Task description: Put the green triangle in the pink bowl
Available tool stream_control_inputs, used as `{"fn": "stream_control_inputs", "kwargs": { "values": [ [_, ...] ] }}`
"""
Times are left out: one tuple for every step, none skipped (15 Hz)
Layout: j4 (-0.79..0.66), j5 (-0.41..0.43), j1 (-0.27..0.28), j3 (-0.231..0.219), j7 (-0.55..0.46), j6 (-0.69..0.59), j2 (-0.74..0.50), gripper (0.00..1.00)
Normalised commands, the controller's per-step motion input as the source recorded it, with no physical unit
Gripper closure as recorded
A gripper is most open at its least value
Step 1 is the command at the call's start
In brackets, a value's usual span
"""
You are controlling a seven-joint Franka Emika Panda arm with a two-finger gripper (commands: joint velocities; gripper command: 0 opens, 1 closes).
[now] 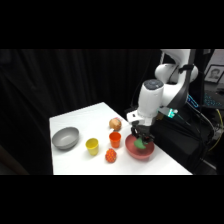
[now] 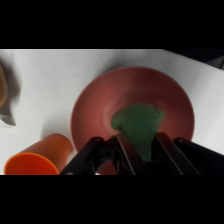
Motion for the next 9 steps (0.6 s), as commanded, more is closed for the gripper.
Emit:
{"fn": "stream_control_inputs", "kwargs": {
  "values": [
    [0.09, -0.218, 0.120, -0.156, 0.19, 0.15, 0.16, 0.49],
    [0.10, -0.195, 0.127, -0.149, 0.18, 0.13, 0.15, 0.40],
    [0.10, -0.169, 0.131, -0.137, 0.16, 0.13, 0.13, 0.32],
    [0.10, -0.162, 0.140, -0.131, 0.17, 0.12, 0.12, 0.23],
    [0.10, -0.152, 0.147, -0.124, 0.16, 0.11, 0.11, 0.16],
    [0.09, -0.145, 0.151, -0.120, 0.16, 0.09, 0.09, 0.07],
    [0.10, -0.123, 0.146, -0.105, 0.15, 0.05, 0.07, 0.01],
    [0.12, -0.072, 0.125, -0.077, 0.10, -0.02, 0.08, 0.00],
    [0.12, -0.055, 0.114, -0.066, 0.07, -0.09, 0.06, 0.00]
  ]
}}
